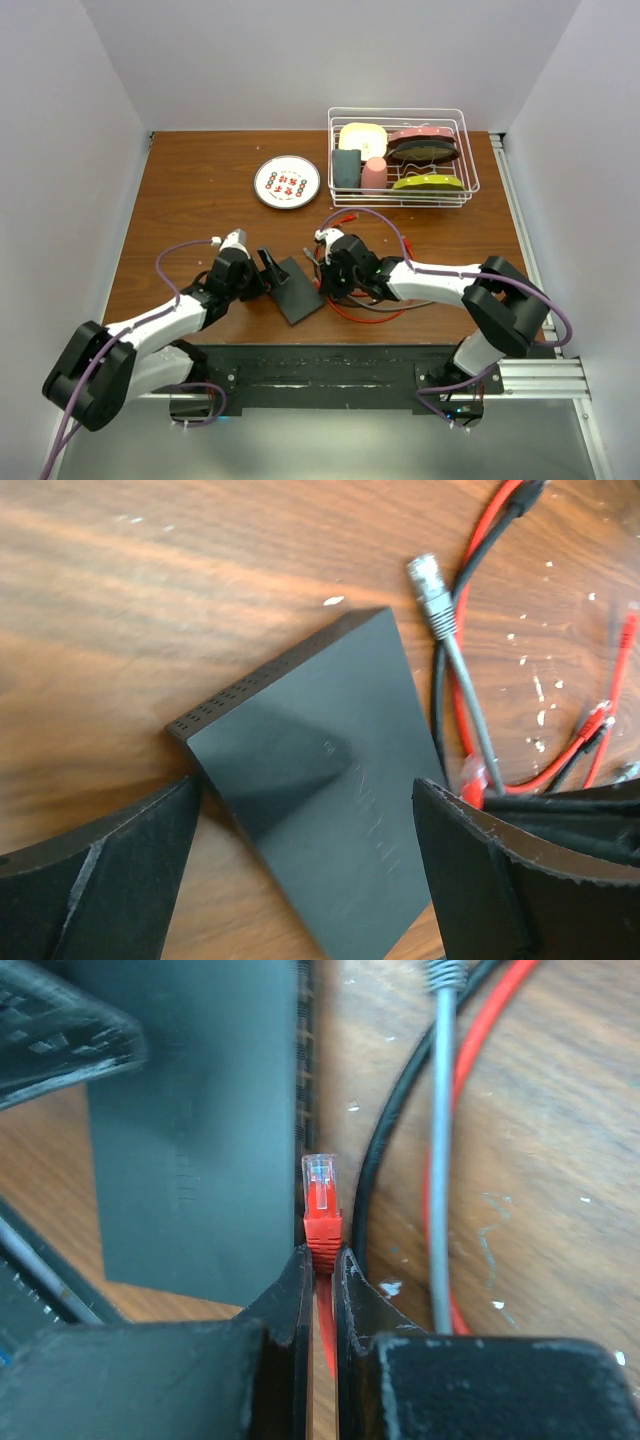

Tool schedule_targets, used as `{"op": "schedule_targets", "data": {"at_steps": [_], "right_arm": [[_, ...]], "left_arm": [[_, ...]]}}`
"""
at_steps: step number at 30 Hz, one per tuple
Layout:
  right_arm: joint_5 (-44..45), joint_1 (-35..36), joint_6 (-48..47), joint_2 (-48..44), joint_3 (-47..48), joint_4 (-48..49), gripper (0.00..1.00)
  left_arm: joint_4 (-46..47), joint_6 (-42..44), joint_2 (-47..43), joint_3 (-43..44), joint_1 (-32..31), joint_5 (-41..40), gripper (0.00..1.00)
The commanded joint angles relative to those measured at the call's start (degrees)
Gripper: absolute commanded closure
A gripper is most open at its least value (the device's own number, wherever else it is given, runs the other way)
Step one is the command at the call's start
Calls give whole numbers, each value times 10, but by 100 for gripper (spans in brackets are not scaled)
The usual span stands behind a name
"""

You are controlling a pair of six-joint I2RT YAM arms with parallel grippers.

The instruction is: Insert the plug into the switch port

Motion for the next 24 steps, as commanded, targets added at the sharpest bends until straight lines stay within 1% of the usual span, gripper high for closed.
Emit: {"op": "schedule_targets", "data": {"at_steps": [1,4,6,9,12,14,18,21,24], "right_arm": [[-62,1,-29,17,34,5,100],[-103,3,-42,42,49,-17,100],[-134,5,-46,53,52,-18,100],[-169,11,-46,68,52,-8,100],[-183,22,-42,82,55,0,100],[-192,31,-36,93,59,27,100],[-181,49,-12,122,92,37,100],[-157,59,-9,113,105,29,100],[-124,58,-11,84,94,14,100]], "left_arm": [[71,6,42,14,3,16,8],[61,29,56,40,7,7,8],[61,38,58,55,13,-6,8],[80,56,60,68,27,4,8],[109,75,74,82,41,40,8],[119,92,90,106,48,68,8],[107,110,117,141,49,84,9],[82,118,101,153,52,62,9],[31,140,72,159,59,31,9]]}}
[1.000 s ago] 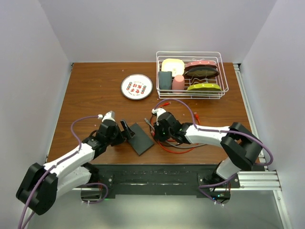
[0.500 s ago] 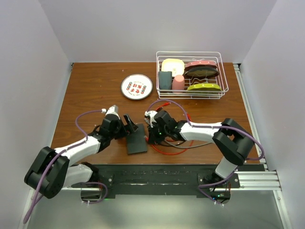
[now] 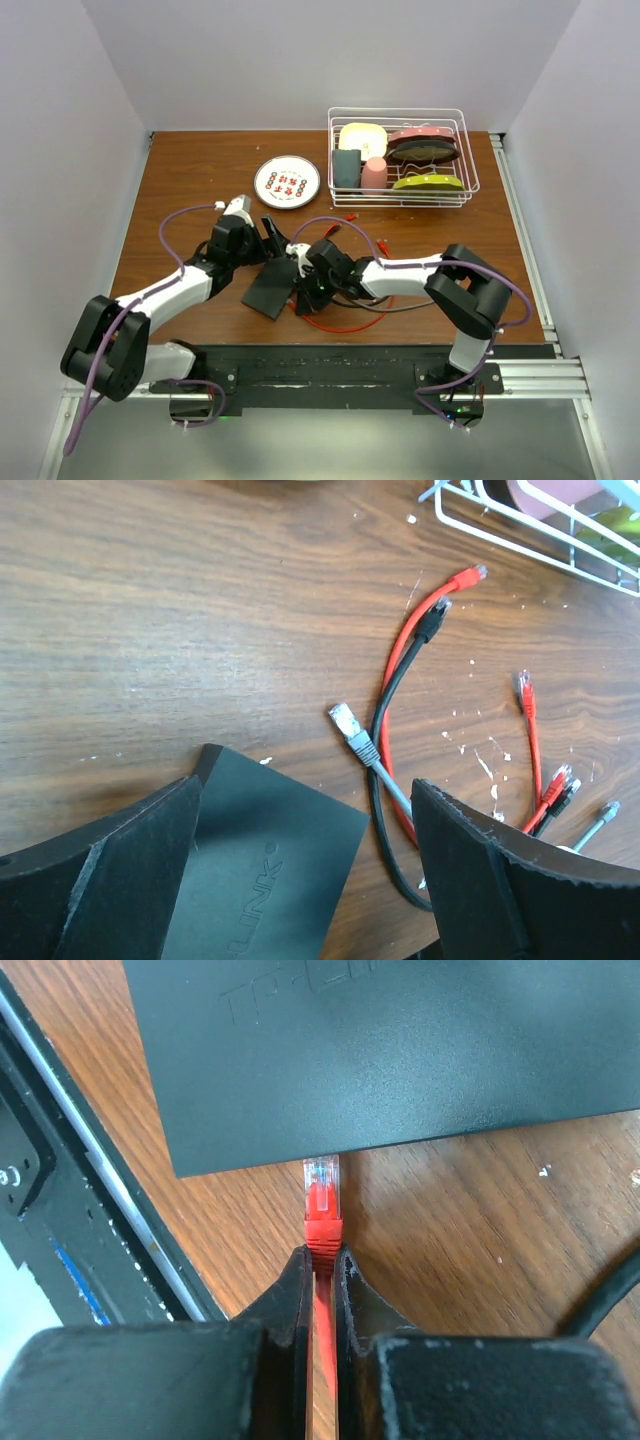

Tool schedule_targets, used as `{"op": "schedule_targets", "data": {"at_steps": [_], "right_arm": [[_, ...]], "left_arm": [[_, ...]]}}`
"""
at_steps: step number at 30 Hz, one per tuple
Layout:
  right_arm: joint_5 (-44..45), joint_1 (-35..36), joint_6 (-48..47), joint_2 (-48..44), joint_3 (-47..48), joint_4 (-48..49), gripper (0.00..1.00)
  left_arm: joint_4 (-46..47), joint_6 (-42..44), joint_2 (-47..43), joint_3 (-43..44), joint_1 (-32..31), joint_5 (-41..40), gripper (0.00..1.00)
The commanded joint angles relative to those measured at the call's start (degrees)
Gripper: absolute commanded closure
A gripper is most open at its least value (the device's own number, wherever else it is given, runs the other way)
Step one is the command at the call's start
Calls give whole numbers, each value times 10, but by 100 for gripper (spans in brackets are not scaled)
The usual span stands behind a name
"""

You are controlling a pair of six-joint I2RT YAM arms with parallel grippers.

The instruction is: Insert the plug into the switch port

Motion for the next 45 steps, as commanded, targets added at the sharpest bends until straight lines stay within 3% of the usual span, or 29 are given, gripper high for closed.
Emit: {"op": "schedule_targets", "data": {"at_steps": [1,11,22,45], "right_arm": [[35,13,-3,-43,13,-2,100],[125,40,-35,-122,-34,-26,100],[268,113,-67,-81,6,-102,100],[299,147,-65,13,92,-146,100]], "left_arm": [[-30,38,-48,29,5,-22,9],[-61,64,-90,0,49,-11,9],[7,86,-77,-54,76,68,11],[51,96,-54,-130,77,94,22]]}}
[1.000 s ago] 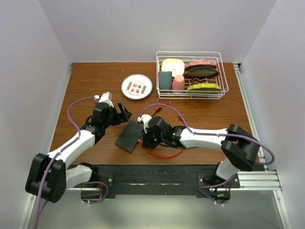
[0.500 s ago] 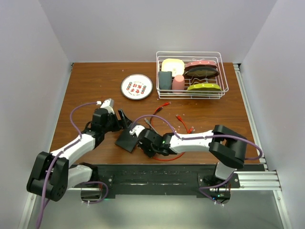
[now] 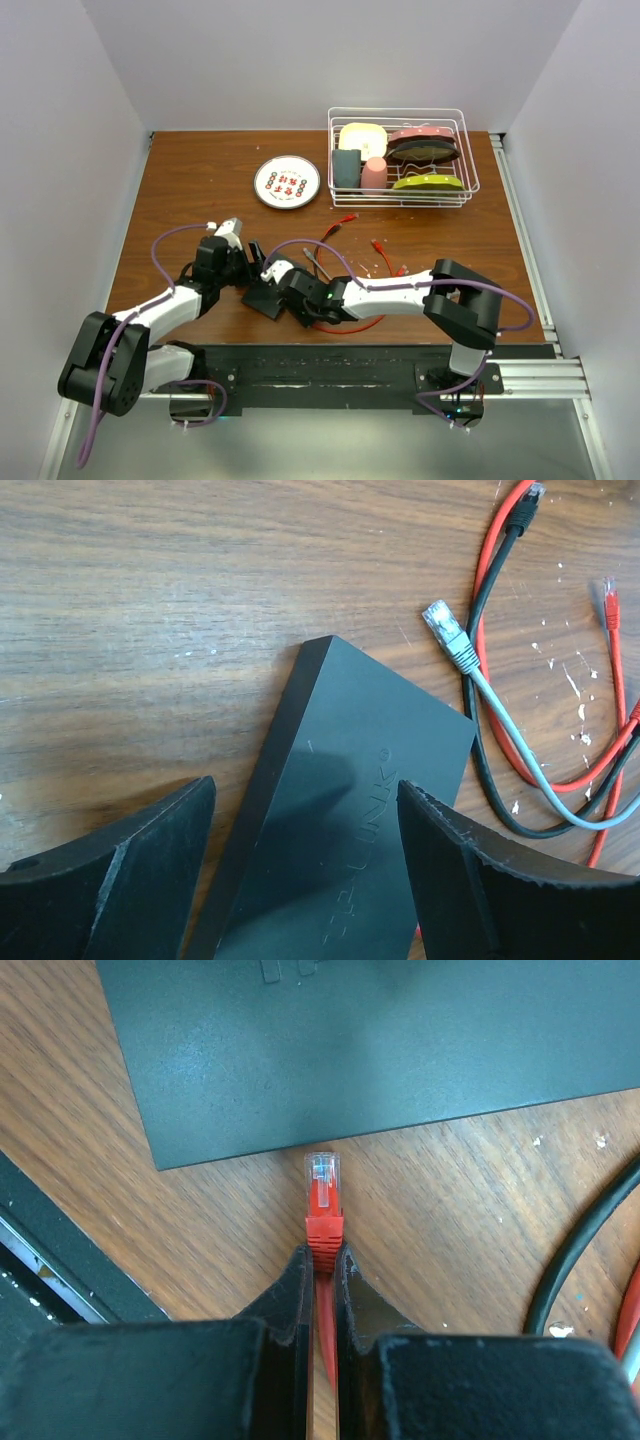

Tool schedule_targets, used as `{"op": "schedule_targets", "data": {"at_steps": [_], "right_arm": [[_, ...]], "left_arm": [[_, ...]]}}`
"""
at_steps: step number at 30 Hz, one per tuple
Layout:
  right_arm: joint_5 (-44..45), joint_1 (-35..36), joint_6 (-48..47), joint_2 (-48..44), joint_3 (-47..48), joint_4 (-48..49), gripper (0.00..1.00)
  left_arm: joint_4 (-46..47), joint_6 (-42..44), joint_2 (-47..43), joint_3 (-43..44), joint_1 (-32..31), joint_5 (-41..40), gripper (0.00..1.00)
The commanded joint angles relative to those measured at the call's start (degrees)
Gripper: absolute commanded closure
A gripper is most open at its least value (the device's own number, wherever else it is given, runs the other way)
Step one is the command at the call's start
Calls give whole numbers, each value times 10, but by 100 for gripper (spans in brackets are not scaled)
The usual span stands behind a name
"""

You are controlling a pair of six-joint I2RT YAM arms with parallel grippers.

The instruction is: Insert the plug into the switch port

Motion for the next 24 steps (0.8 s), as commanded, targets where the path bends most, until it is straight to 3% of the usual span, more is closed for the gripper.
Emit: {"op": "schedule_targets", "data": {"at_steps": [1,24], "right_arm": [[12,8,-6,9,27,-25,100],[36,17,13,25,55,-22,100]], "left_arm": [[27,9,-5,-12,5,8,23],[40,-1,7,-24,5,24,25]]}}
